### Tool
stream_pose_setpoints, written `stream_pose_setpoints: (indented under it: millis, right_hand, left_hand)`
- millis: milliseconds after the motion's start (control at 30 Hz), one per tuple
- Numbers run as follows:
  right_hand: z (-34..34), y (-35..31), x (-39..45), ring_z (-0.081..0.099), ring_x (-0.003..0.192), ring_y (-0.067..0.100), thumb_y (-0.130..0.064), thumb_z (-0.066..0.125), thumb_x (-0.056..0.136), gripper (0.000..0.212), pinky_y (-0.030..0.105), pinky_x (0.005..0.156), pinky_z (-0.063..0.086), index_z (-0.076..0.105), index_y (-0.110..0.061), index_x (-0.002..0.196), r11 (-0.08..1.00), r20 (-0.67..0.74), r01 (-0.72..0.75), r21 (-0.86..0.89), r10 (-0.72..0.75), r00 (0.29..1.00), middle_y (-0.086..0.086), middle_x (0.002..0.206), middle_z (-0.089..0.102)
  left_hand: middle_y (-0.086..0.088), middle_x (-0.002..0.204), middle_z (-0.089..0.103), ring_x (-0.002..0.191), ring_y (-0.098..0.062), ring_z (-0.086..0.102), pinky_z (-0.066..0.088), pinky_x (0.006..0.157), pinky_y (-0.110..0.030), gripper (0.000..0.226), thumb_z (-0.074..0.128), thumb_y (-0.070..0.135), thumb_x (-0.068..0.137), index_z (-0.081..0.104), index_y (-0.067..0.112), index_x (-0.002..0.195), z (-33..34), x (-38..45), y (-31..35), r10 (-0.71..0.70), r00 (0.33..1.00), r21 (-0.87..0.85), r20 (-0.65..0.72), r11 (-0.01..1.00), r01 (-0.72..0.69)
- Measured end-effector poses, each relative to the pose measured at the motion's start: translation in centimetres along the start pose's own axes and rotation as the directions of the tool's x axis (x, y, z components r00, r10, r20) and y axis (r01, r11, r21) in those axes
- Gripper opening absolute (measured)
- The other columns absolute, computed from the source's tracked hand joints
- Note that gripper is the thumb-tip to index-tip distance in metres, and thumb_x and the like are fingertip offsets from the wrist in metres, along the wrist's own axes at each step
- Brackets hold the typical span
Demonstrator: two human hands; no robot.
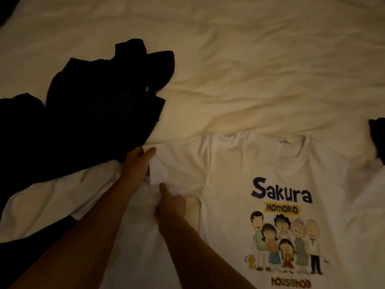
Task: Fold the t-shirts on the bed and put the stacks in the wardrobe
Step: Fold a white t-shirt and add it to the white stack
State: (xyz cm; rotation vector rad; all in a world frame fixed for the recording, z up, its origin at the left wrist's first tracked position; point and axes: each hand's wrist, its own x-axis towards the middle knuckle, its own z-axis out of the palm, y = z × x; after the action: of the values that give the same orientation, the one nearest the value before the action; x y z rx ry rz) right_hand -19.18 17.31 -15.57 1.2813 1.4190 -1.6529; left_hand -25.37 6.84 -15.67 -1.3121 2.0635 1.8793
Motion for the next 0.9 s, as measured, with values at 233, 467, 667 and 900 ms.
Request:
stream_pose_setpoints:
  millis: [233,467,667,900]
  right_hand:
    - [0.9,-1.7,-1.5,0.063,0.081,0.03,-0.008,0.061,0.092,0.017,0.033,0.061,0.055,0.063,-0.002,0.107,0.952,0.007,-0.097,0.29,0.099,0.995,0.017,0.095,0.064]
    - [-5.9,-5.6,-5.3,0.064,0.083,0.027,-0.002,0.061,0.092,0.008,0.031,0.064,0.059,0.061,0.001,0.1,0.906,0.131,-0.116,0.408,0.067,0.989,0.018,0.1,0.059]
    - [-14.7,-9.9,-3.9,0.057,0.058,0.01,0.0,0.045,0.099,0.018,0.024,0.066,0.052,0.057,-0.003,0.086,0.906,0.108,-0.066,0.419,0.022,0.994,0.006,0.071,0.055]
    - [-21.3,-12.4,0.1,0.064,0.072,0.025,-0.035,0.049,0.102,0.031,0.037,0.069,0.053,0.063,-0.007,0.102,0.921,0.102,-0.164,0.353,0.136,0.985,0.013,0.072,0.068]
  left_hand:
    - [0.0,0.102,0.064,0.099,-0.024,0.061,0.052,0.088,-0.039,0.018,0.061,0.022,0.097,0.063,0.012,0.112,0.3,-2.2,2.3,0.095,0.995,0.012,0.022,0.995,-0.096]
    - [0.002,0.079,0.063,0.073,-0.013,0.06,0.051,0.07,-0.035,0.016,0.063,0.027,0.096,0.06,0.017,0.083,5.2,-6.6,7.5,0.267,0.955,-0.021,0.127,0.964,-0.266]
    - [0.008,0.074,0.062,0.063,0.006,0.057,0.047,0.059,-0.014,0.01,0.061,0.023,0.097,0.057,0.022,0.088,16.4,-11.9,9.0,0.401,0.874,0.073,0.274,0.898,-0.434]
    - [-0.001,0.097,0.066,0.085,-0.013,0.058,0.039,0.062,-0.008,0.019,0.06,0.023,0.095,0.065,0.012,0.109,24.1,-12.7,5.1,0.241,0.851,0.355,0.467,0.83,-0.43]
